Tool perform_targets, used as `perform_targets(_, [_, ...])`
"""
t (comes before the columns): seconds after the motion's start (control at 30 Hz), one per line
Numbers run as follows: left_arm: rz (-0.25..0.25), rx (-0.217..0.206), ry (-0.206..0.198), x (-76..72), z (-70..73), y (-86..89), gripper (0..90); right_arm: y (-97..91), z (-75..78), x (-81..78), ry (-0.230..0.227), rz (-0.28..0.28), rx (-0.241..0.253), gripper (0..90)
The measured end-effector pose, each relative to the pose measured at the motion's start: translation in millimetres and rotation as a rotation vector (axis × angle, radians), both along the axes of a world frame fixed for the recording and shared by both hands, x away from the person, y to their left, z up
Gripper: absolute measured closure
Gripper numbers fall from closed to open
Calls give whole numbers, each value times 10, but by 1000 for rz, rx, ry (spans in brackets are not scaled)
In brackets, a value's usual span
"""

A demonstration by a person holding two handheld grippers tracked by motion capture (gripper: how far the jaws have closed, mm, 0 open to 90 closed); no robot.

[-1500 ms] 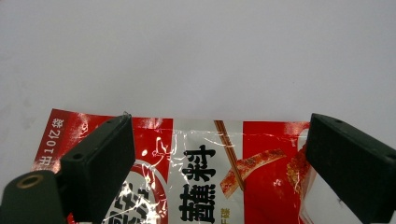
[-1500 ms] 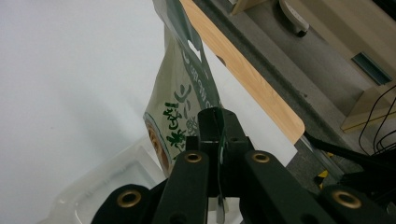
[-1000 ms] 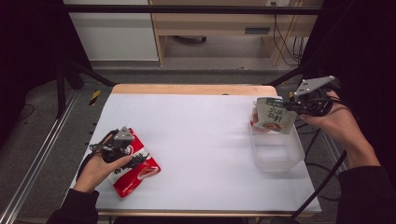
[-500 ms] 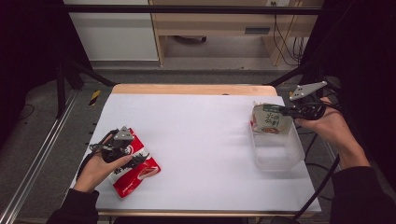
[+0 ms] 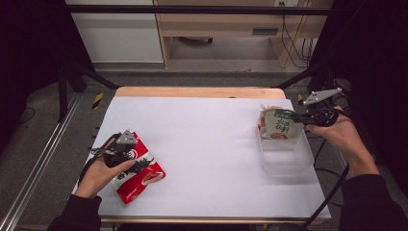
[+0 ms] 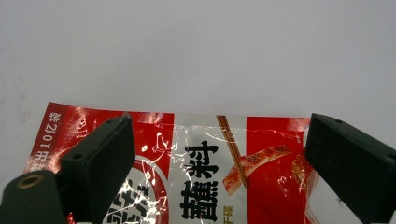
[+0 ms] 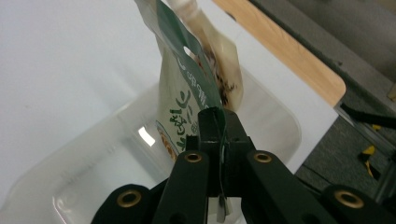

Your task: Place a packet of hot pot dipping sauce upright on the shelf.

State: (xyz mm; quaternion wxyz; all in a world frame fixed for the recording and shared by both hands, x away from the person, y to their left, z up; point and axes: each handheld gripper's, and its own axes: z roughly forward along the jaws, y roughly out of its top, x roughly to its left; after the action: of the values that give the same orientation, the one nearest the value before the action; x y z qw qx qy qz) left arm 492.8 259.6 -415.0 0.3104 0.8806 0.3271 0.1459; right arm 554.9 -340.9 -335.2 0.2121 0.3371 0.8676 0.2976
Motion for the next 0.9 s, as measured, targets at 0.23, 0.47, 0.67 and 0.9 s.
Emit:
perform_targets(0.23, [3, -4, -5, -3, 16, 19, 87, -55, -58, 15, -12, -25, 27, 887])
perform_targets(0.47, [11, -4, -8, -1, 30, 55, 87, -19, -49, -15, -20, -44, 9, 772])
perform_targets(0.67, [18, -4, -14, -7, 42, 78, 86, 35, -28, -93, -52, -80, -7, 485])
perform_targets(0.9, [23, -9, -21, -25, 71, 101, 85, 148, 68, -194, -109, -95, -7, 295])
